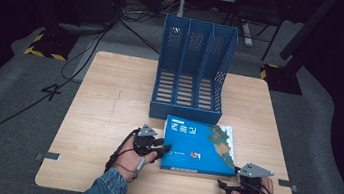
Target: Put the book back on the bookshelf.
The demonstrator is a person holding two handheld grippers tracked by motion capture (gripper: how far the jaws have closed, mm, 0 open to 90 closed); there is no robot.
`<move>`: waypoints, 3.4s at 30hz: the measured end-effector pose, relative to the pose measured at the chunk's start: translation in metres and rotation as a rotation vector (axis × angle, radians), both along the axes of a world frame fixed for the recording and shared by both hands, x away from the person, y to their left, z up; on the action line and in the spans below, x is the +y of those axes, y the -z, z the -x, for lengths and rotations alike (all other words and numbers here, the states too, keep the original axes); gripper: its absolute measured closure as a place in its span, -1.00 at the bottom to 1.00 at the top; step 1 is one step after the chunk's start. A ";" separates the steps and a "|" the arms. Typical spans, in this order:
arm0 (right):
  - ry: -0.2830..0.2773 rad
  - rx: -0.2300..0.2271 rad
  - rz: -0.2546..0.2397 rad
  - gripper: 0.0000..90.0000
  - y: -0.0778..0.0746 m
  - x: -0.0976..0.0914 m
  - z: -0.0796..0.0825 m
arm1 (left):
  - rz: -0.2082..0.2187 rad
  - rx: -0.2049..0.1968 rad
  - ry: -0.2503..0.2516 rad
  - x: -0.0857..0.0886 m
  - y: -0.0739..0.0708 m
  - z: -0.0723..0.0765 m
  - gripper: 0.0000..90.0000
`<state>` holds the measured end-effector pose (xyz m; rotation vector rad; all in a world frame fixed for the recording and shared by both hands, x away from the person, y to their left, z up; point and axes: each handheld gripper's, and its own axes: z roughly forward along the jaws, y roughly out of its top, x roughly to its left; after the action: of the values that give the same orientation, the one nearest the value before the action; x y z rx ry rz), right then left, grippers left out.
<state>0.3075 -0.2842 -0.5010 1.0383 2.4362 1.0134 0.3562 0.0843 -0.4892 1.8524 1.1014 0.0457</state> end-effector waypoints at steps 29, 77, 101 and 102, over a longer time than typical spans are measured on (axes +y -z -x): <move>0.025 -0.141 0.002 -0.54 -0.018 -0.005 0.008 | -0.074 -0.007 0.133 -0.009 -0.039 -0.013 0.89; -0.136 -0.394 0.098 -1.00 -0.039 0.125 -0.004 | -0.055 -0.052 0.285 -0.055 -0.115 -0.042 0.90; -0.023 -0.597 0.198 -1.00 -0.022 0.156 -0.024 | -0.059 0.013 0.242 -0.054 -0.102 -0.047 0.90; -0.023 -0.604 0.200 -1.00 -0.021 0.156 -0.024 | -0.054 0.016 0.242 -0.054 -0.102 -0.047 0.90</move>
<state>0.3313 -0.1281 -0.4796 0.5353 1.9973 0.9015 0.4033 0.0306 -0.3876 2.0253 0.8877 -0.0801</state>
